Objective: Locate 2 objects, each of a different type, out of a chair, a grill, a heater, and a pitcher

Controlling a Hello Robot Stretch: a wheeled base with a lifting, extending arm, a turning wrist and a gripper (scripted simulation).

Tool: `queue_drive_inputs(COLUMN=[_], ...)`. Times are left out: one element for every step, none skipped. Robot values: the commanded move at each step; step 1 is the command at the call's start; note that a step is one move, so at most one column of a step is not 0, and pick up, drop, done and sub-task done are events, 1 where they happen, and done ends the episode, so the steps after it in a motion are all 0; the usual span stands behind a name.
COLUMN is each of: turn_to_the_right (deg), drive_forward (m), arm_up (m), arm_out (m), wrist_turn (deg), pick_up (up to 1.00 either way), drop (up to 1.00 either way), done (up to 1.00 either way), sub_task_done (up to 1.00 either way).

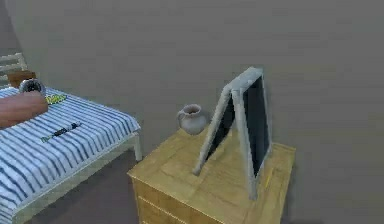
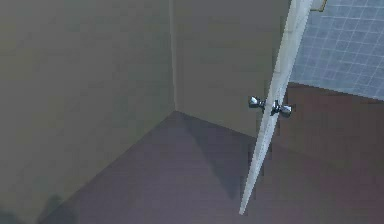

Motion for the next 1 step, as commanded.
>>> queue_drive_inputs(turn_to_the_right=[0.0], drive_forward=[0.0], arm_up=[0.0], arm_out=[0.0], wrist_turn=[0.0], pick_up=[0.0], drop=[0.0], done=[1.0], sub_task_done=[0.0])
